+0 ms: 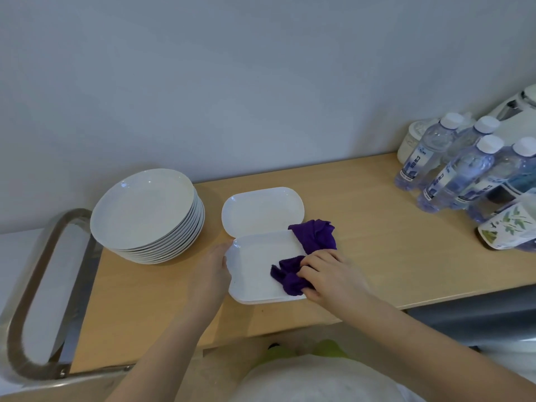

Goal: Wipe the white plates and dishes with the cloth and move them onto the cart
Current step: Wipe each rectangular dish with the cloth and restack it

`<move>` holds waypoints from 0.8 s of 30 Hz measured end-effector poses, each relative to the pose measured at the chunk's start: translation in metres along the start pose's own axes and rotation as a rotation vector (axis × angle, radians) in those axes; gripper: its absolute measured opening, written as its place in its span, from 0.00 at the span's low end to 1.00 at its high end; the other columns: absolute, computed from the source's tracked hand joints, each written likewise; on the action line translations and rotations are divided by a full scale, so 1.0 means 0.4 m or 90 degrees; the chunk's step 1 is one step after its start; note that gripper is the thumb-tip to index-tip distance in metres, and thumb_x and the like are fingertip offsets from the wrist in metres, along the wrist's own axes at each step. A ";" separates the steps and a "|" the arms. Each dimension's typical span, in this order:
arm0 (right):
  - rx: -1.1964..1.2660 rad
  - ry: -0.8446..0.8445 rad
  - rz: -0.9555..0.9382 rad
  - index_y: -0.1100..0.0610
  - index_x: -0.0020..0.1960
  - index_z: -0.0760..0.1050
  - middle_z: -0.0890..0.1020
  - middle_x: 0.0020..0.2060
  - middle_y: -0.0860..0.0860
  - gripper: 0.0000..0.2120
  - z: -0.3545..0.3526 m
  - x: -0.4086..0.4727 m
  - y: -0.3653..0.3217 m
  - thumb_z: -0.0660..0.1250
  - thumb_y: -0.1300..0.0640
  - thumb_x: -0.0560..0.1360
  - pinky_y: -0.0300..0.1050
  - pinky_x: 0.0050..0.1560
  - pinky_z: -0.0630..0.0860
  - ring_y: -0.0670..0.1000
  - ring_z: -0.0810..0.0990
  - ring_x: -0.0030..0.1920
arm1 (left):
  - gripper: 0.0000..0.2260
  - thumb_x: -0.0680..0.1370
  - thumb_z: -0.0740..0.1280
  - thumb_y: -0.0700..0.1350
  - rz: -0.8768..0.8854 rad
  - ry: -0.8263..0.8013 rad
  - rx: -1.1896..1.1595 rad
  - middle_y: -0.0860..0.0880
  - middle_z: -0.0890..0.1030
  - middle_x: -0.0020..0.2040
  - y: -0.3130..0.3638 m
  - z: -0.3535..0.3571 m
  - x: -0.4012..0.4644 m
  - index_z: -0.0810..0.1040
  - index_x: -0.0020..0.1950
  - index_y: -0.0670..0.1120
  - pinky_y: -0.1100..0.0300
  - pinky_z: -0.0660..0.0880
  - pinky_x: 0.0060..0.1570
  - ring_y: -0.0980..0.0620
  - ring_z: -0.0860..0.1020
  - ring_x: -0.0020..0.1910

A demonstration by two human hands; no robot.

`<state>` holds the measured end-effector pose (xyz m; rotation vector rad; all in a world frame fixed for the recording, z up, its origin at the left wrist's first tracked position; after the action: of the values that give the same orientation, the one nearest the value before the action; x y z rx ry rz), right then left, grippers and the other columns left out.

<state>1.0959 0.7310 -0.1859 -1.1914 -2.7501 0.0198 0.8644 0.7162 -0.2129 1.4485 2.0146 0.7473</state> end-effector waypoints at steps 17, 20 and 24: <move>-0.053 -0.077 0.163 0.57 0.55 0.71 0.73 0.54 0.51 0.13 0.027 0.150 0.033 0.62 0.68 0.72 0.46 0.50 0.63 0.56 0.69 0.54 | 0.20 0.77 0.60 0.37 -0.040 0.011 0.010 0.53 0.80 0.41 -0.011 0.003 0.011 0.78 0.61 0.57 0.53 0.76 0.41 0.50 0.77 0.41; -0.028 -0.063 0.149 0.57 0.54 0.71 0.73 0.53 0.52 0.13 0.041 0.178 0.006 0.59 0.69 0.73 0.46 0.51 0.63 0.55 0.69 0.53 | 0.18 0.77 0.62 0.38 -0.048 0.011 0.009 0.64 0.76 0.40 -0.012 -0.003 0.014 0.78 0.62 0.55 0.64 0.72 0.38 0.60 0.75 0.41; -0.021 -0.067 0.107 0.56 0.54 0.74 0.73 0.54 0.50 0.11 0.062 0.197 -0.028 0.60 0.65 0.75 0.46 0.55 0.65 0.55 0.69 0.54 | 0.17 0.75 0.65 0.38 -0.052 -0.005 -0.029 0.67 0.77 0.39 -0.005 -0.010 0.014 0.79 0.60 0.56 0.66 0.72 0.37 0.62 0.77 0.39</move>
<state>1.0312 0.7817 -0.1995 -1.4679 -2.7392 0.0574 0.8586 0.7203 -0.2121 1.3321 2.0252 0.7477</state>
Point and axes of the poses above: each hand's wrist, its own x-axis towards the middle knuckle, its own z-axis out of the palm, y = z × x, the point moved 4 cm from there along x, towards the middle knuckle
